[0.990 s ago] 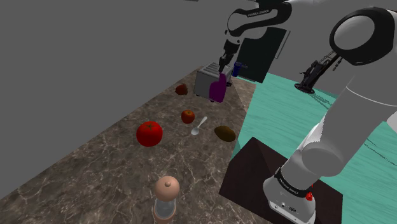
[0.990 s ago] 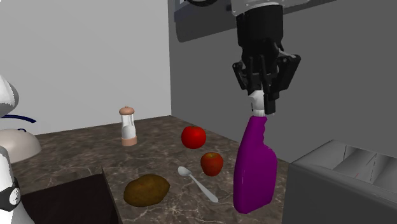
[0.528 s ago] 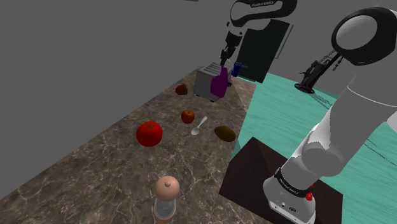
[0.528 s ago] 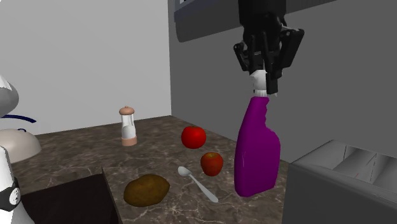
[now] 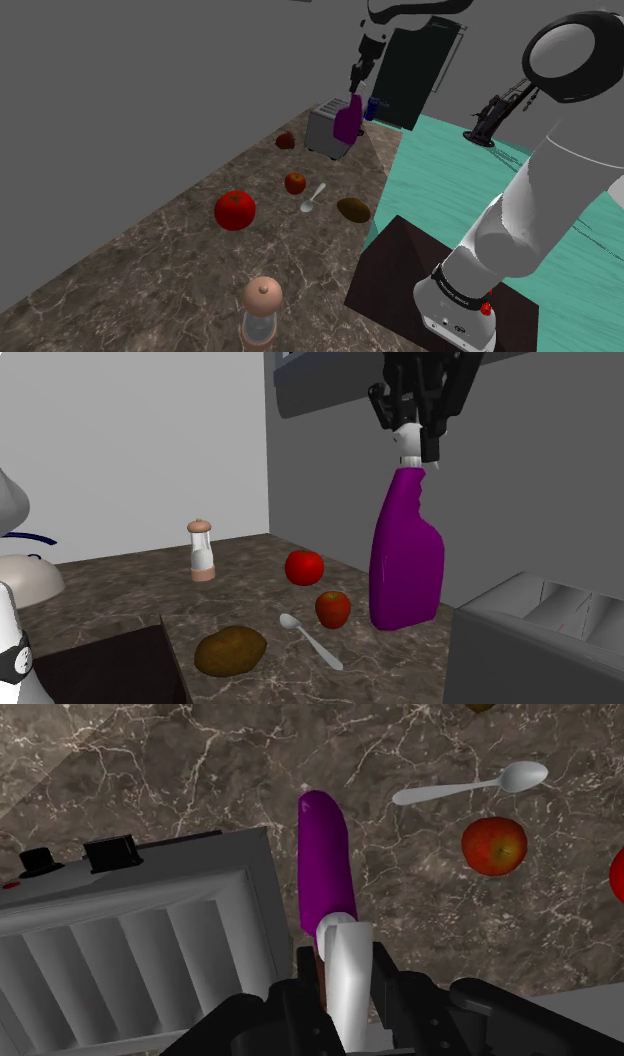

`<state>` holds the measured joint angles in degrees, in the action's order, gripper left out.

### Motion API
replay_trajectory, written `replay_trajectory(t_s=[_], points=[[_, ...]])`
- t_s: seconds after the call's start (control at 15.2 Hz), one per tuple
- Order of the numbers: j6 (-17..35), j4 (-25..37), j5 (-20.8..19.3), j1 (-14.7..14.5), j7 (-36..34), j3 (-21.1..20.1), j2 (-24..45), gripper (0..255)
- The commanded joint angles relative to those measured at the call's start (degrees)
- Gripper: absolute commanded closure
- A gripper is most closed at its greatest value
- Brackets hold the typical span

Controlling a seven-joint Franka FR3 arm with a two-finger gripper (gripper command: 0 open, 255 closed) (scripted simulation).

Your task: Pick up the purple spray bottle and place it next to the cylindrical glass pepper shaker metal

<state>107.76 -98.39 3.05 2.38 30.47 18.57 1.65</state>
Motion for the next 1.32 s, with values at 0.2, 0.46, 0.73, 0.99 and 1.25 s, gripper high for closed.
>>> replay_trajectory(t_s=[0.2, 0.46, 0.73, 0.99, 1.25], points=[[-4.0, 4.4, 0.1, 0.0, -0.2, 0.0, 0.4, 255], [-7.2, 8.2, 0.3, 0.1, -0.2, 0.1, 1.0, 255], [-10.6, 12.4, 0.5, 0.3, -0.1, 0.2, 1.9, 255], [-14.1, 17.0, 1.0, 0.5, 0.0, 0.3, 3.0, 255], [-17.8, 22.1, 1.5, 0.9, 0.2, 0.5, 4.6, 255]])
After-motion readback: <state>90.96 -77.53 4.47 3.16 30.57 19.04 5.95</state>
